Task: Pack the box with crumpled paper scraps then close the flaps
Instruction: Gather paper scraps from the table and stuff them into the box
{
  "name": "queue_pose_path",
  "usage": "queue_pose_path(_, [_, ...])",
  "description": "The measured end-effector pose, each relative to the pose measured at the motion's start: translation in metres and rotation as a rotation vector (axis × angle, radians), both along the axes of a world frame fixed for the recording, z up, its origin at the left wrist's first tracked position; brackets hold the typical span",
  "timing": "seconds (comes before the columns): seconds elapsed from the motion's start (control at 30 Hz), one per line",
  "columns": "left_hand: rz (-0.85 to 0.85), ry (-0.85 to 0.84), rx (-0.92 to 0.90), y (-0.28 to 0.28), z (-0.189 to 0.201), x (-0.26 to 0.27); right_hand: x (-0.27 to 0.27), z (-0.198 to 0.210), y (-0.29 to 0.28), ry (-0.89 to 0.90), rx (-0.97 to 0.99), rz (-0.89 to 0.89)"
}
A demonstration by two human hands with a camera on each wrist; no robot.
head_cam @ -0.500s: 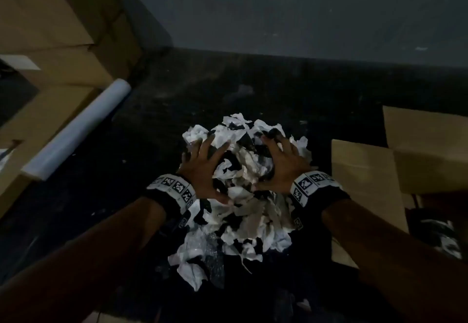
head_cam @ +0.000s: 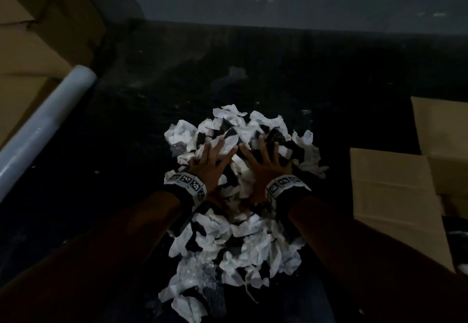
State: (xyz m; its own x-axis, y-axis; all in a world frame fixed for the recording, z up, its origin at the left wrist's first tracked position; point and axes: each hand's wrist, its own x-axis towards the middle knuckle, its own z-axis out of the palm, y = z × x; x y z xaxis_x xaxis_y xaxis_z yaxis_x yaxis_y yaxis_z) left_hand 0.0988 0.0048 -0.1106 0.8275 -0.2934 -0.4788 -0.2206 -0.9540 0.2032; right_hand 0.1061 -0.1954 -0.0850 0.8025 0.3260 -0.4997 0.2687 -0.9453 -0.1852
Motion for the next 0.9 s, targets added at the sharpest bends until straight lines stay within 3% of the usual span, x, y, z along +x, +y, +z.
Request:
queue_pose_path(0.07, [0.005,0.047,0.006,0.002,-0.019,-0.001,0.000,-0.014,0.001,0.056,0.015,-0.008])
queue_pose_path(0.2, [0.007,-0.154,-0.059,0.002,-0.046,-0.018,-0.009,-0.038,0.005,0.051,0.081,-0.072])
queue_pose_path(0.57, [0.214,-0.333,-0.133,-0.017,-0.059,-0.040,-0.014,-0.068,0.009,-0.091,0.112,-0.129])
queue_pose_path(0.9, [0.317,-0.335,-0.249,-0.027,-0.052,-0.039,-0.014,-0.065,0.012,-0.197,0.168,-0.110])
